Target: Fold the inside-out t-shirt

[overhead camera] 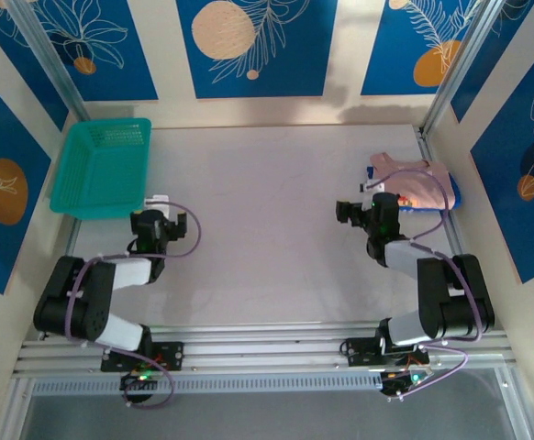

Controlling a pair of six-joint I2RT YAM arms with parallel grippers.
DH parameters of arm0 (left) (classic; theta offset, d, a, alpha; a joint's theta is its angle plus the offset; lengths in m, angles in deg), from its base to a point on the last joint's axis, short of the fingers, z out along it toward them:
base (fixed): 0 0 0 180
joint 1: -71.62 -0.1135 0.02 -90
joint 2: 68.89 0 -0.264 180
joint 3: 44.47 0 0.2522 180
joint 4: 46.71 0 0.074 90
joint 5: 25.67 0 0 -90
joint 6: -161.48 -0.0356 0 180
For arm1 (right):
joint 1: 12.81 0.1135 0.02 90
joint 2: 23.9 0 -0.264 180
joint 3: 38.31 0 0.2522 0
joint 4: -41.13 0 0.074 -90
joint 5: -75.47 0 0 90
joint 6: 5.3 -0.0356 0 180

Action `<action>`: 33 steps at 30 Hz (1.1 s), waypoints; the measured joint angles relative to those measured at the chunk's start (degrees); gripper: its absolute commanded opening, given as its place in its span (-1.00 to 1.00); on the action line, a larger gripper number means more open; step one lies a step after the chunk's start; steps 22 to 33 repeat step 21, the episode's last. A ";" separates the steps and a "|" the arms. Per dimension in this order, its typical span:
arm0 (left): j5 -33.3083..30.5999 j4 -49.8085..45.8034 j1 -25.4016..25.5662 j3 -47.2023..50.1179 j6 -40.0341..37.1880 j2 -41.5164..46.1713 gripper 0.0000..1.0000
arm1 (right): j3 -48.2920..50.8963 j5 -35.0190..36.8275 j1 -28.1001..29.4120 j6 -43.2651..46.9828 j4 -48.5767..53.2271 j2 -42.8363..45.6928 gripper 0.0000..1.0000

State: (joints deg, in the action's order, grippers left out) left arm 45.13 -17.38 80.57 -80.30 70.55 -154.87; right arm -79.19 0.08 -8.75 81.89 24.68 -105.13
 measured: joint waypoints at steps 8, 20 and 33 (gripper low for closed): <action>4.74 4.17 -2.93 0.52 0.13 -2.78 0.99 | 5.01 -3.76 -2.23 -1.77 -12.50 -6.43 0.99; 5.73 4.96 -2.95 0.52 0.13 -2.71 1.00 | 4.94 -4.39 -2.95 -2.80 -14.75 -6.40 0.99; 5.70 4.96 -2.95 0.52 0.13 -2.71 1.00 | 4.94 -4.39 -2.95 -2.80 -14.80 -6.40 0.99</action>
